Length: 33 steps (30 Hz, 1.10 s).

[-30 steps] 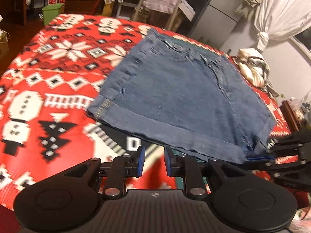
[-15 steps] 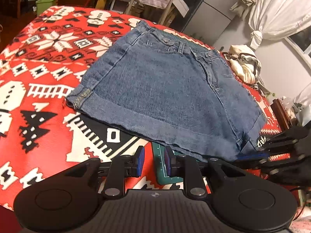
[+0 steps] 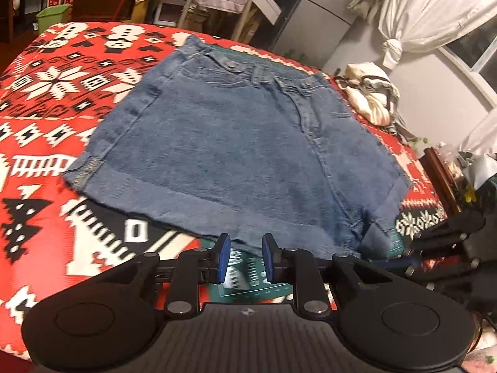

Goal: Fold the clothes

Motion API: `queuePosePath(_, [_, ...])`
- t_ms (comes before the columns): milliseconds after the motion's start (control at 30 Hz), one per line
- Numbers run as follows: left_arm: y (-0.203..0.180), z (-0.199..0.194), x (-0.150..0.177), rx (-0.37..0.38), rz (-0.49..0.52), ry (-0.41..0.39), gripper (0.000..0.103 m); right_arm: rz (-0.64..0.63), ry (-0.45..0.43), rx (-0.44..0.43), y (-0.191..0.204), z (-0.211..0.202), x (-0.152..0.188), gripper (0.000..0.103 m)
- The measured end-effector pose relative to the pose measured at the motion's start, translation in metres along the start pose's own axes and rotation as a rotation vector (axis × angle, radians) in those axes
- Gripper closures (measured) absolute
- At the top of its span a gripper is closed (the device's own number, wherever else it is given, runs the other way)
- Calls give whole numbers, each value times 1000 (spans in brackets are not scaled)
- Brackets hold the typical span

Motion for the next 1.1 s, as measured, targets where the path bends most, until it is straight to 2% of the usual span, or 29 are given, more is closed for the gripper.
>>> queuePosePath(133, [-16,6,-4,21,18,8,83,130,-76,79,-38,-26,8,90])
queuePosePath(300, [-37,18,-9,38,55,29,83,381,-113,190,-106,-40,36,90])
queuePosePath(333, [-41,20,-10,40,60,33,82,434,-123,204,-119,-41,42,86])
queuePosePath(533, [-73,33,-16,62,113,53,82,629,-187,277,-177,-47,60,86])
queuePosePath(633, [-93,38,-17,82,161,68,80,713,-214,280,-207,-50,66,86])
queuePosePath(700, [-103,41,-17,93,188,77,78,730,-221,298,-221,-48,70,87])
queuePosePath(767, [-110,45,-16,93,204,88,78,701,-207,361,-230,-45,70,94])
queuePosePath(867, [-116,50,-14,90,215,101,78,640,-169,444,-240,-41,67,94])
queuePosePath(933, [-119,52,-13,89,213,106,78,629,-151,450,-241,-34,65,94])
queuePosePath(1100, [-131,49,-15,99,243,107,76,694,-141,424,-244,-28,64,91])
Point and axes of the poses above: each gripper's, at about its wrist camera, not at the fingertips, and z roughly the way its jaws point, y to its left, x to its underside, the point moved 8 cm from there along z, roughly the way its jaws point, and after that the axes turned 4 degrees about x, right-handed, at the moved point
